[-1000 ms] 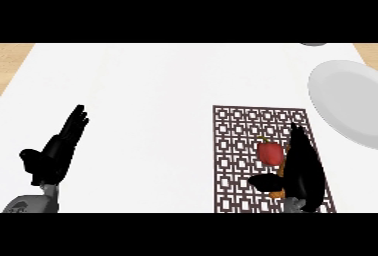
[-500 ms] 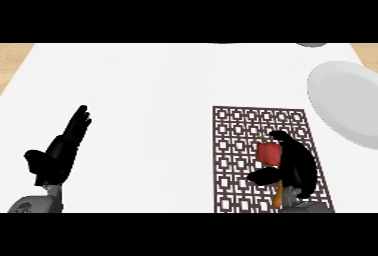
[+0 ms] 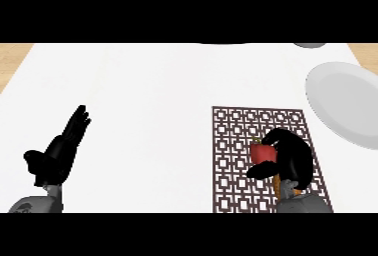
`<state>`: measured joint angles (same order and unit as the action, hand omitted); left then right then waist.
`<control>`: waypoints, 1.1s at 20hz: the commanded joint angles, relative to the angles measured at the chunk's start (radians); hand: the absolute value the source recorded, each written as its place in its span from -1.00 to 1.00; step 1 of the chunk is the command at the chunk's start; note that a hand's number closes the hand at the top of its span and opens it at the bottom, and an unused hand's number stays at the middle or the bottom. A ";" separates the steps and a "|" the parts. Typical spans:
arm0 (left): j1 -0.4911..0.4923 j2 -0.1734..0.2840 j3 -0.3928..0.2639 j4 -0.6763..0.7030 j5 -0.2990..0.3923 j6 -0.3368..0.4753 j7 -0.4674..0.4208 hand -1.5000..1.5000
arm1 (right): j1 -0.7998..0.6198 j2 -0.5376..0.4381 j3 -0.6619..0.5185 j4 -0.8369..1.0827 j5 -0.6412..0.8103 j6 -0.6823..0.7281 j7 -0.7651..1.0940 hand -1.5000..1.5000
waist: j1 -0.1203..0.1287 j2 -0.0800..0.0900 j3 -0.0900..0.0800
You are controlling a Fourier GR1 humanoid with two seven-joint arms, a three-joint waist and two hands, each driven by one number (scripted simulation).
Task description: Pick the bell pepper from the placemat and place it in the plate
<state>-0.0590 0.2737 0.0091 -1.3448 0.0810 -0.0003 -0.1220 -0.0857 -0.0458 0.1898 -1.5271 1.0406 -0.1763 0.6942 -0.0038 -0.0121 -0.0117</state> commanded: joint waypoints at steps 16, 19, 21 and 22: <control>0.018 -0.014 0.009 0.029 -0.026 0.008 -0.033 0.00 | 0.430 -0.706 -0.850 0.227 -0.655 0.133 -0.830 1.00 | -0.021 0.010 0.012; 0.026 -0.028 -0.002 0.002 -0.027 -0.004 -0.035 0.00 | 0.479 -0.713 -0.927 0.163 -0.659 0.137 -0.860 1.00 | -0.012 0.010 0.011; 0.023 -0.010 0.007 -0.036 -0.005 -0.021 0.023 0.00 | 0.409 -0.706 -0.938 0.152 -0.664 0.098 -0.848 1.00 | -0.002 0.009 0.012; 0.022 -0.046 -0.002 0.023 -0.032 0.010 -0.054 0.00 | 0.377 -0.761 -0.978 0.173 -0.689 0.108 -0.856 1.00 | -0.004 0.011 0.011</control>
<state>-0.0386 0.2542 0.0205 -1.3333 0.0661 -0.0041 -0.1487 0.3346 -0.7505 -0.7012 -1.3663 0.3941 -0.0602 -0.1197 -0.0198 -0.0032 0.0004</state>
